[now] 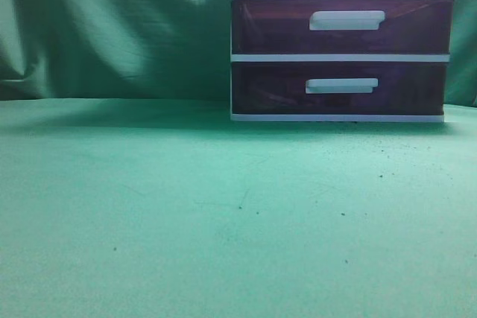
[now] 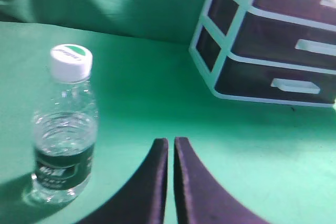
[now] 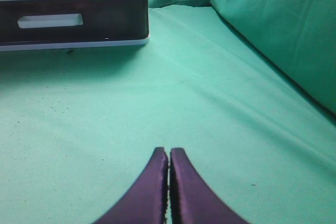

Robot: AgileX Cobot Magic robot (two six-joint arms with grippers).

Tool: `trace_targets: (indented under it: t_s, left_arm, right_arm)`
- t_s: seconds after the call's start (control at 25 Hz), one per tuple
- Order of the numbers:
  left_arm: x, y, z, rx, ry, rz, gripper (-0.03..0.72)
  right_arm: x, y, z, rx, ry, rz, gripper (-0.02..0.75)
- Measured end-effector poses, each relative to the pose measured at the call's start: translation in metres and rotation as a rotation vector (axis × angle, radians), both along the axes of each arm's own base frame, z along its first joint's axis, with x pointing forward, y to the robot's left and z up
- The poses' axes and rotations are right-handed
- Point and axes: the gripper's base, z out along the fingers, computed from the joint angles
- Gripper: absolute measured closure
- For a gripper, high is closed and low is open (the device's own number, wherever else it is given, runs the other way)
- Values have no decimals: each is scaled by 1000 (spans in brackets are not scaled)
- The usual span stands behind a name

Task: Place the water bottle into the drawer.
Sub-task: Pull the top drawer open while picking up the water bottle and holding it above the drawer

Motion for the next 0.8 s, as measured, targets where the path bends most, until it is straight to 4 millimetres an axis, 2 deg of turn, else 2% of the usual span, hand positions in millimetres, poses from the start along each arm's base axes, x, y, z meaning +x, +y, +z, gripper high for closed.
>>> trace_targets:
  t_s: [0.28, 0.32, 0.36, 0.44, 0.64, 0.72, 0.8]
  left_arm:
    - [29, -9, -24, 38, 111, -35, 688]
    - [33, -10, -27, 51, 127, -34, 638]
    - [36, -10, -28, 70, 134, -37, 638]
    - [42, -10, -27, 117, 128, -37, 513]
    - [48, 1, -21, 113, 107, 99, 115]
    - [49, 8, -22, 125, 123, 175, 41]
    - [49, 12, -24, 183, 136, 214, 44]
  right_arm:
    - [0, 0, 0, 0, 0, 0, 738]
    - [0, 0, 0, 0, 0, 0, 738]
    - [0, 0, 0, 0, 0, 0, 738]
    - [0, 0, 0, 0, 0, 0, 738]
    - [0, 0, 0, 0, 0, 0, 738]
    - [0, 0, 0, 0, 0, 0, 738]
    - [0, 0, 0, 0, 0, 0, 738]
